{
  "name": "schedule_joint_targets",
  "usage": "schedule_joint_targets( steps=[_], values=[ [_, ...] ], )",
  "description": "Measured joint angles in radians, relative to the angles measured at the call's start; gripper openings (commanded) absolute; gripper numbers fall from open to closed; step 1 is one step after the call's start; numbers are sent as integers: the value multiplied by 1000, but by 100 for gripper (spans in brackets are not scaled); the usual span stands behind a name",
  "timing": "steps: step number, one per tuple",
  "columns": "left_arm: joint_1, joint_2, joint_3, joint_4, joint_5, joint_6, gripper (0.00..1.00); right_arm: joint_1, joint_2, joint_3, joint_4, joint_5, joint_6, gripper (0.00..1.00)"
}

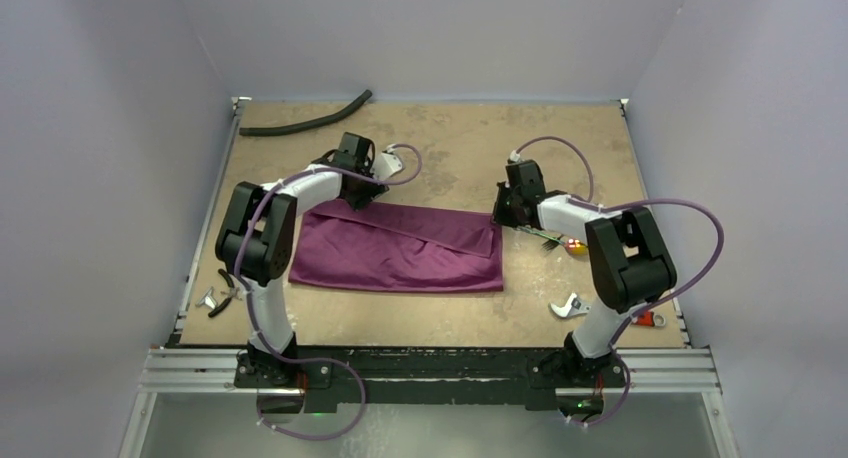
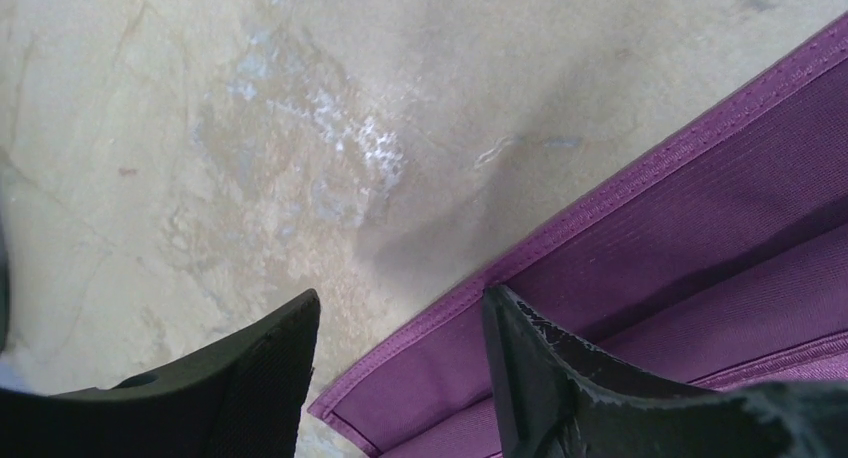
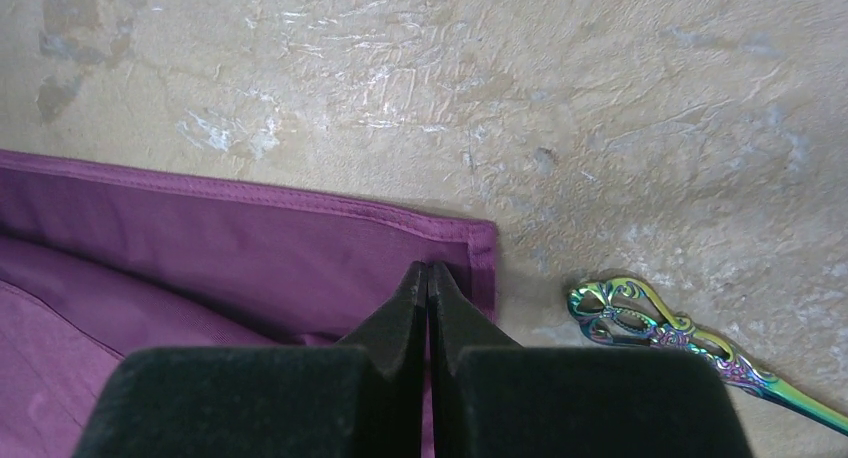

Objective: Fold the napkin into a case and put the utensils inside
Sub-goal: Smooth out the rectangle-folded napkin at the center of the board.

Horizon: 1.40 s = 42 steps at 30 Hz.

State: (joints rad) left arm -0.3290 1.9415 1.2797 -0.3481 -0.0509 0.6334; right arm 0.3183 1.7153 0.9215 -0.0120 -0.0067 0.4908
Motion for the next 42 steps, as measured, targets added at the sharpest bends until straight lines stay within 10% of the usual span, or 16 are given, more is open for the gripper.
schedule_joint_targets(
  steps=[17,25,33,42],
  values=[
    [54,42,-8,161,-198,32,53,5,242,267,72,-39,11,2],
    [64,83,26,194,-260,6,52,8,218,283,69,20,22,57],
    [66,85,25,201,-269,5,52,70,-156,-84,108,47,95,46],
    [66,85,25,200,-269,3,51,189,-202,-199,93,44,153,43]
  ],
)
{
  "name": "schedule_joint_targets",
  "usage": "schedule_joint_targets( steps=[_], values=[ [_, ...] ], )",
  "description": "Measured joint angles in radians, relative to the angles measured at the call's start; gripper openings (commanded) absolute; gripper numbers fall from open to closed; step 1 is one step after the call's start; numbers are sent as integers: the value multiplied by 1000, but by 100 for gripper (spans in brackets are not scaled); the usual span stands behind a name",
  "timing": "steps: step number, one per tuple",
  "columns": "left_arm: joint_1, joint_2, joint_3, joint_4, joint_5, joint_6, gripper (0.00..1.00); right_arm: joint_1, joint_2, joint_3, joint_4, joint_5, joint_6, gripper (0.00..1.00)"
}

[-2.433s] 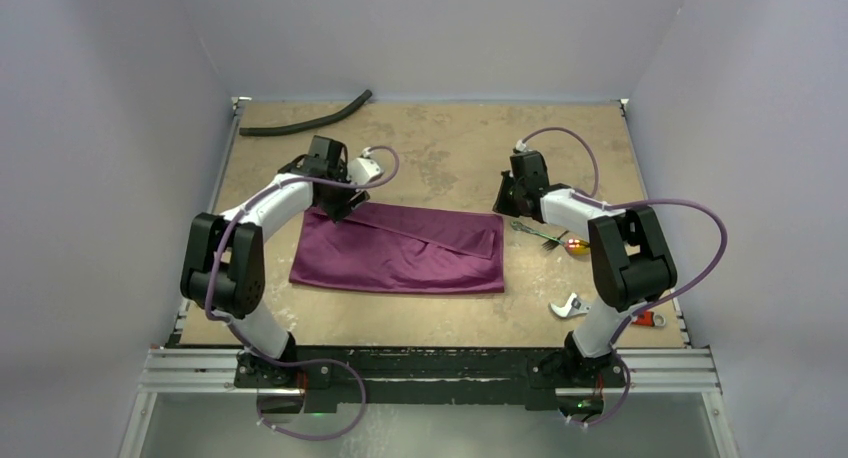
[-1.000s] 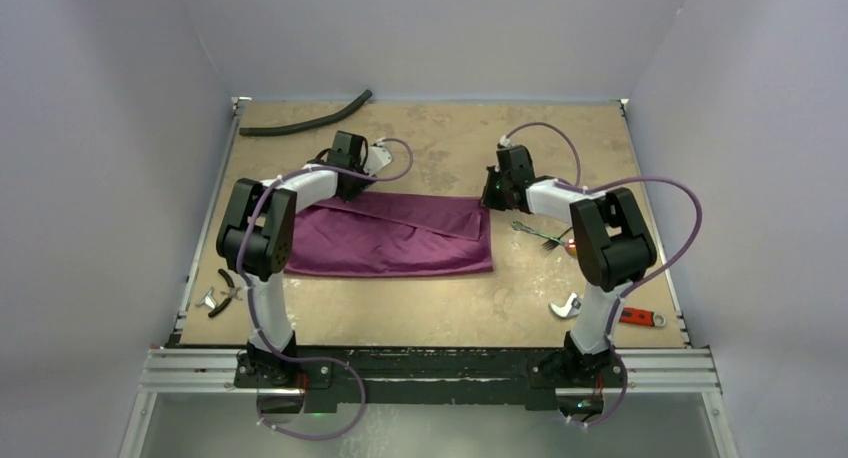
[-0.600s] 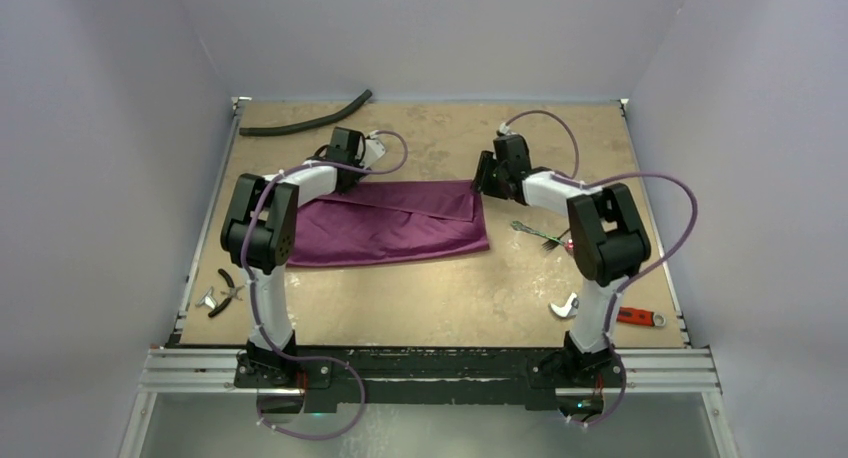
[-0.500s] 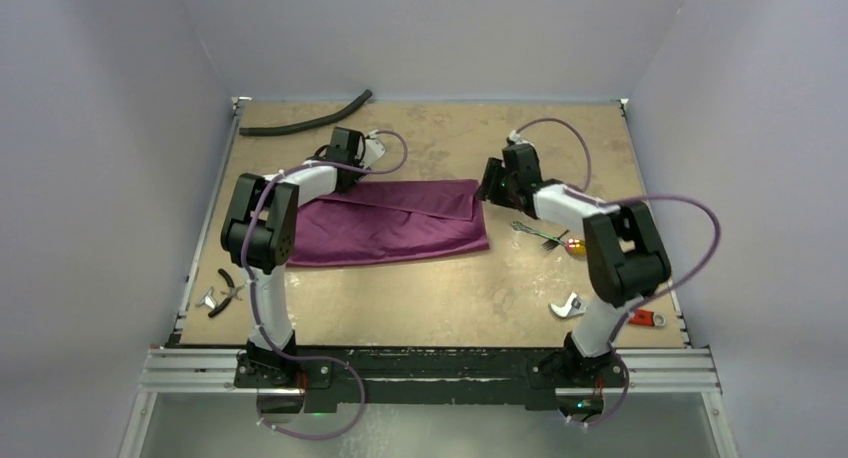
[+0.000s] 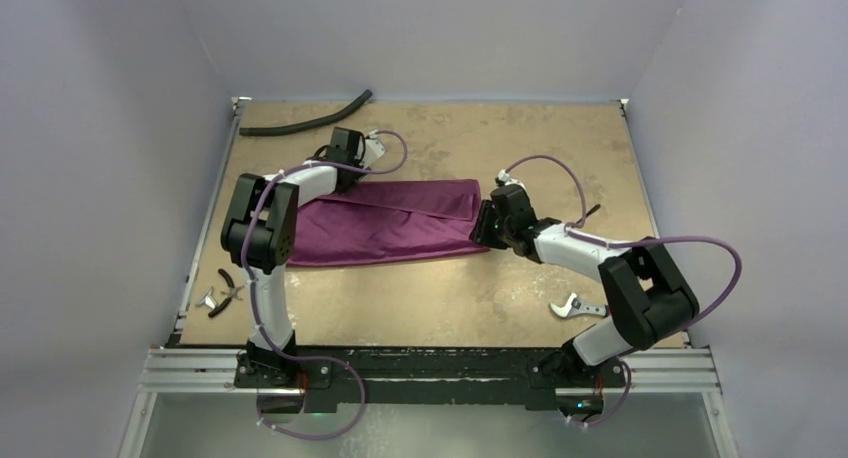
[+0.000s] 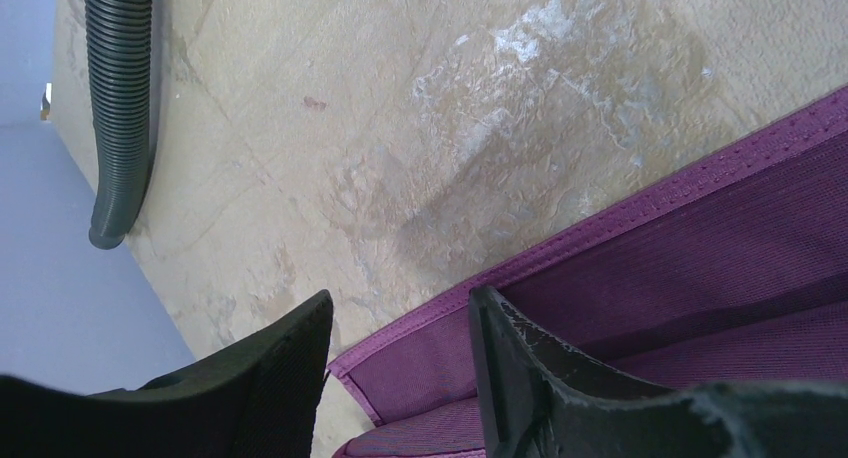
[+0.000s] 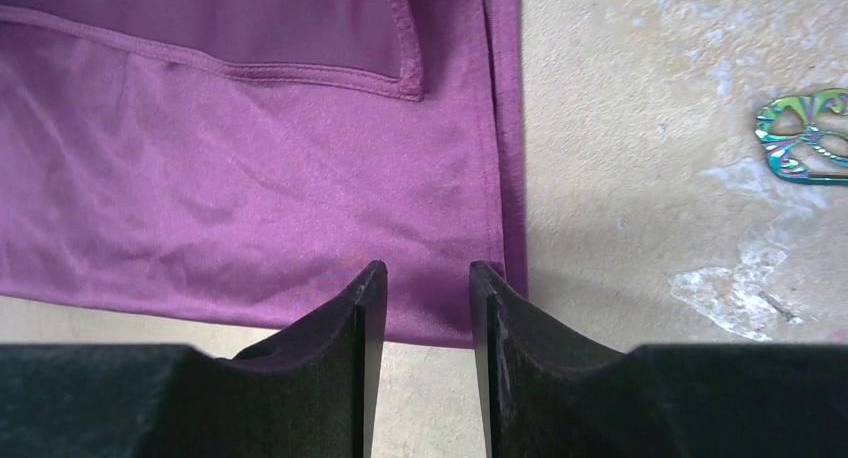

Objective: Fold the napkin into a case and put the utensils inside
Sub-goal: Smooth out the rectangle-folded napkin at the center of the board.

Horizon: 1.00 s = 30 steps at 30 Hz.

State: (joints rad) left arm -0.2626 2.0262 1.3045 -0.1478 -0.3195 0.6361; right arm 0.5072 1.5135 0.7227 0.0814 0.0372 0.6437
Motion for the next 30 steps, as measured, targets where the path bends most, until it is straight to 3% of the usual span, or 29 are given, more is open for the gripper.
schedule_joint_targets(
  steps=[11,18,21,27,30],
  values=[
    [0,0,-2,0,1,-1,51,-4,-42,27,-80,60,1,49],
    [0,0,-4,2,2,-6,50,-4,30,58,-84,68,-14,43],
    [0,0,-4,3,2,-7,50,-4,67,72,-84,63,-18,33],
    [0,-1,-5,3,4,-7,49,-4,72,80,-72,50,-24,1],
    [0,-1,-5,3,5,-7,49,-4,61,77,-72,50,-23,0]
  ],
)
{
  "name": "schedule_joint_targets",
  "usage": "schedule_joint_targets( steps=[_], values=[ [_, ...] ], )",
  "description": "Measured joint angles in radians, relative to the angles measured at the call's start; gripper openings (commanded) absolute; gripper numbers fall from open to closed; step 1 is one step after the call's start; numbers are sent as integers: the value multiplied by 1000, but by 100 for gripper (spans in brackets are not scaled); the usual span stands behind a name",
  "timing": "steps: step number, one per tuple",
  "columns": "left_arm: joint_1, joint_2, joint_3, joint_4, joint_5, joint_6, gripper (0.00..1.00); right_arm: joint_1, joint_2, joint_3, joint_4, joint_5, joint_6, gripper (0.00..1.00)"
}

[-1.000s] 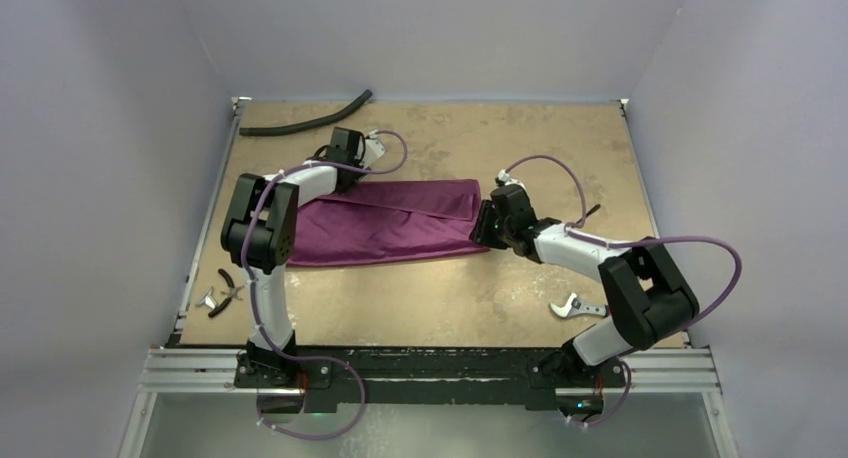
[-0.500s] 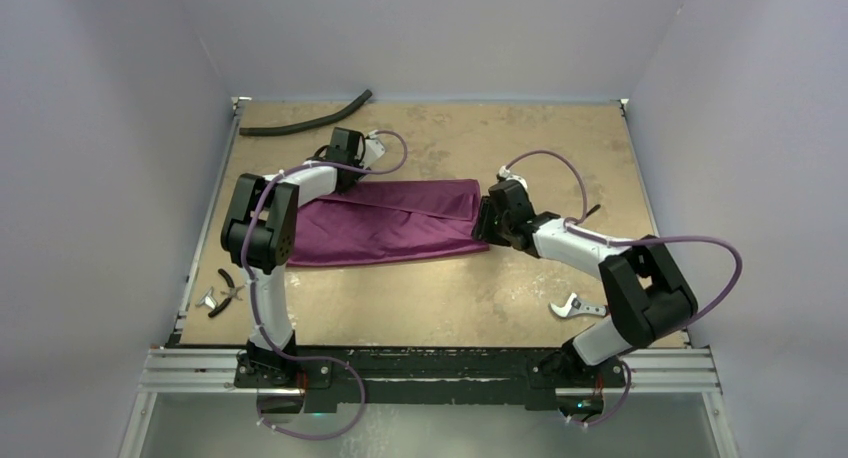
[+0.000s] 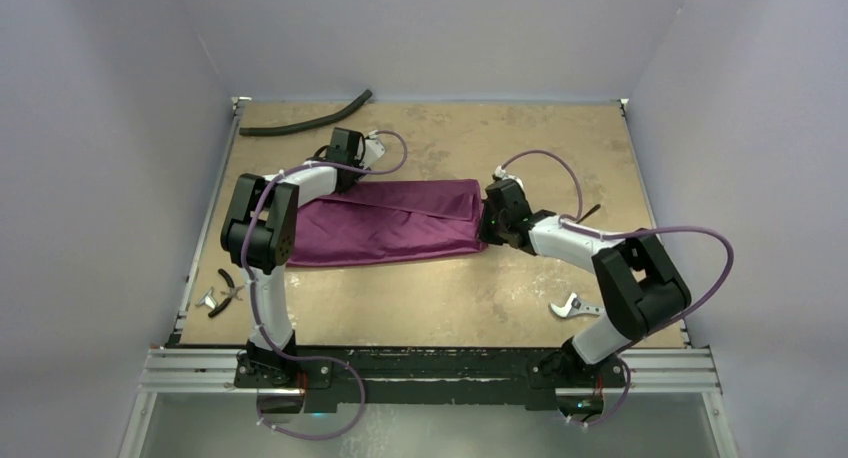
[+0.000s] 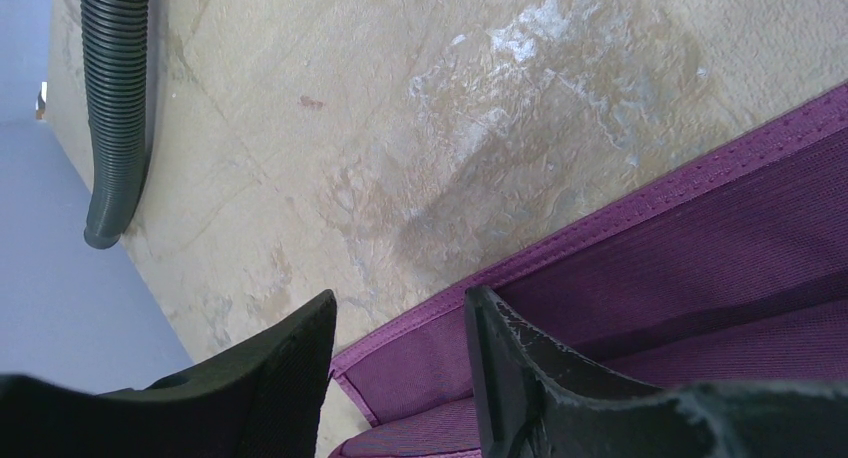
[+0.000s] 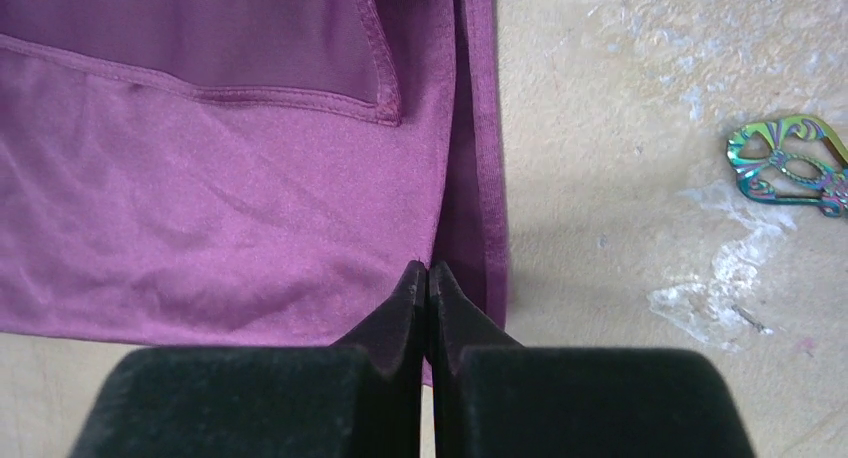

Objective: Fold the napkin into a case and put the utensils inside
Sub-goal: Smooth out the rectangle-folded napkin at the center of the board.

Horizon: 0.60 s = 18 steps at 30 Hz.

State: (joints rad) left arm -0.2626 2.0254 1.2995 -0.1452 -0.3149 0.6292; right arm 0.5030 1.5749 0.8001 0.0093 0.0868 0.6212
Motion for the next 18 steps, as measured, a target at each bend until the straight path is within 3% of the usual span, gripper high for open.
schedule_joint_targets(
  steps=[10,11,14,18],
  values=[
    [0,0,-1,-1,0,0,47,0,-101,-107,-21,27,8,2],
    [0,0,-1,-2,0,0,47,0,-111,-118,-26,28,8,6],
    [0,0,-2,-2,0,0,47,0,-127,-139,-35,28,14,37],
    [0,0,-2,-3,0,1,47,0,-129,-127,-61,33,13,55]
  ],
)
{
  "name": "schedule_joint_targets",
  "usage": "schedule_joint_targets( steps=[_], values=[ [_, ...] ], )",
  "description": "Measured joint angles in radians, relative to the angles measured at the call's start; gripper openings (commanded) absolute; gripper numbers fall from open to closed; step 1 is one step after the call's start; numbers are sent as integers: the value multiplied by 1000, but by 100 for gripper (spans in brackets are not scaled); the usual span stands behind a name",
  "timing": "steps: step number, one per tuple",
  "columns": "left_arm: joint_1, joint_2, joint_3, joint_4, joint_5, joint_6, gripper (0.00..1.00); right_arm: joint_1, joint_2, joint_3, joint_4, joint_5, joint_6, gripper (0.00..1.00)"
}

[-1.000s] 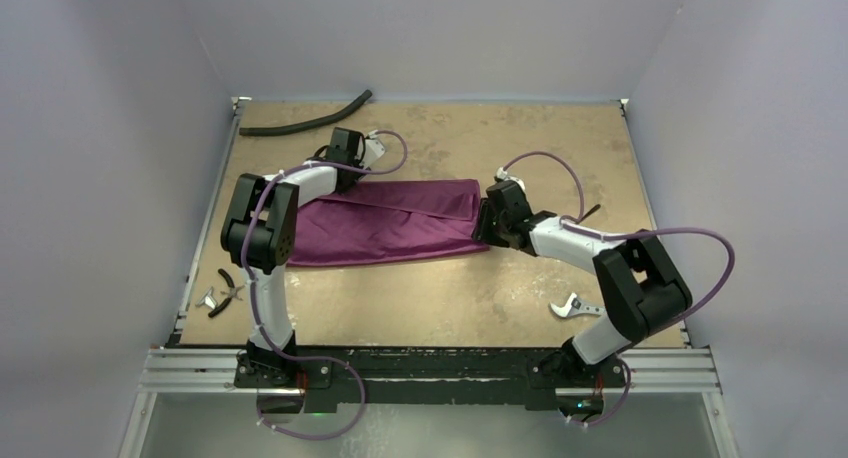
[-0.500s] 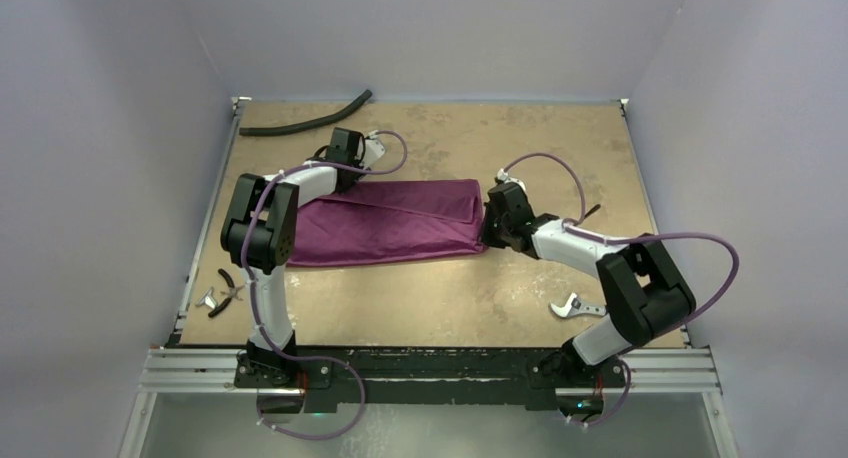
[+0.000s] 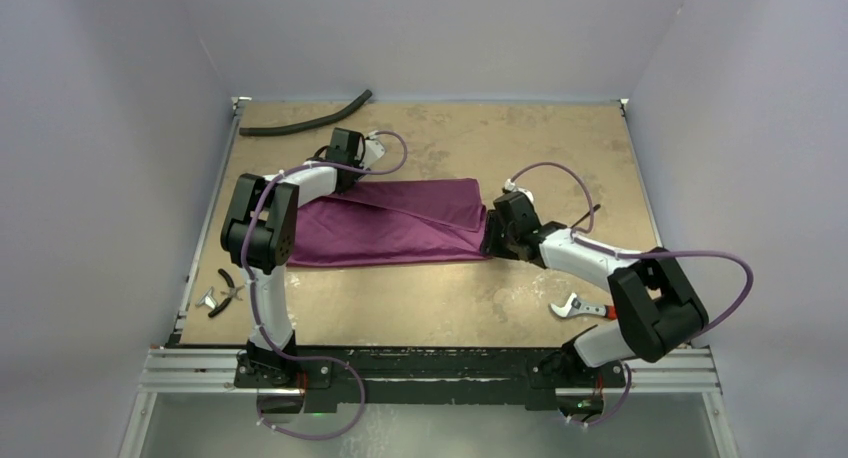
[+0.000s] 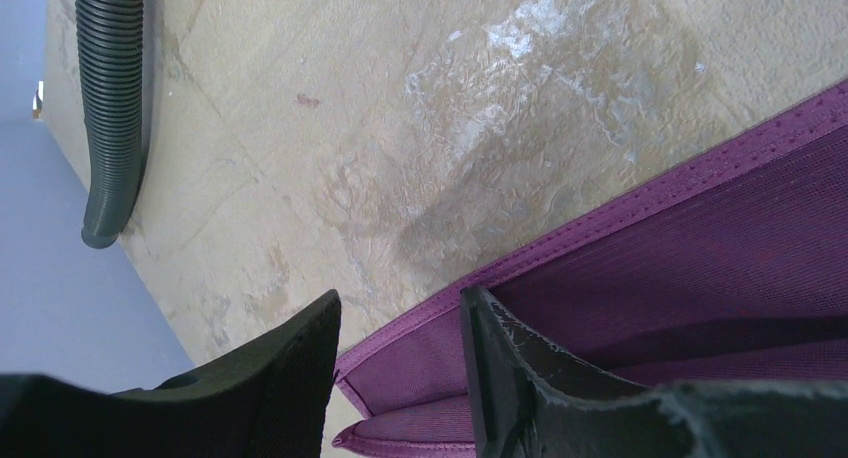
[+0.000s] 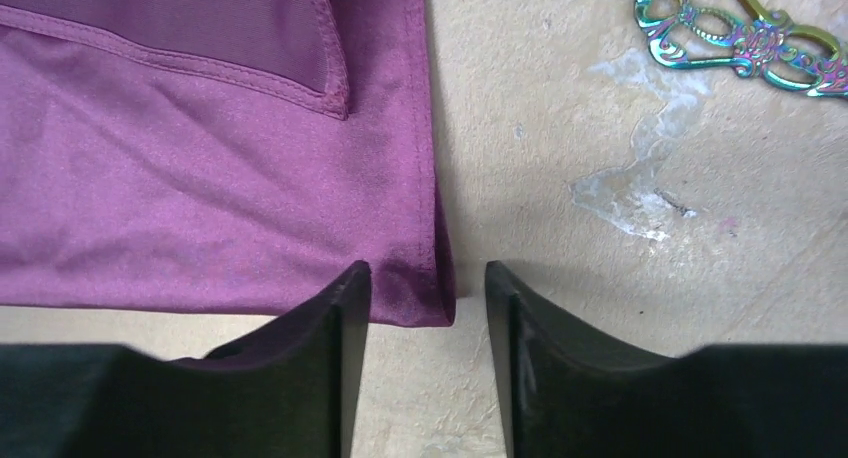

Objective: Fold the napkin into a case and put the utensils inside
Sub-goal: Smooth out the rectangle-folded napkin at the center of the board.

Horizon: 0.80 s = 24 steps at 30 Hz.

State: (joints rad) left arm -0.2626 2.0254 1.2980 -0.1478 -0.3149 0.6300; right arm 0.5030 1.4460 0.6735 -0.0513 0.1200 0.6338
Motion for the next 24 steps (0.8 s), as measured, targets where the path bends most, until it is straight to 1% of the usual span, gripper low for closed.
schedule_joint_targets(
  steps=[1,3,7,11,14,18,21,24],
  values=[
    [0,0,0,0,0,0,47,0,0,12,-14,1,-2,59],
    [0,0,0,0,0,0,47,0,0,47,-48,6,-9,61],
    [0,0,0,0,0,0,49,0,0,145,-79,24,-32,58],
    [0,-2,5,-14,2,-3,54,0,38,235,-55,15,-43,57],
    [3,-8,24,-66,22,-17,59,0,114,270,-24,0,-49,58],
    [8,-8,84,-187,73,-44,61,-1,208,278,-19,-10,-54,58],
    [18,-8,148,-275,124,-67,61,-7,239,278,-18,-12,-58,58],
    [34,-10,193,-317,157,-72,62,-19,243,278,-10,-19,-60,57]
  ],
)
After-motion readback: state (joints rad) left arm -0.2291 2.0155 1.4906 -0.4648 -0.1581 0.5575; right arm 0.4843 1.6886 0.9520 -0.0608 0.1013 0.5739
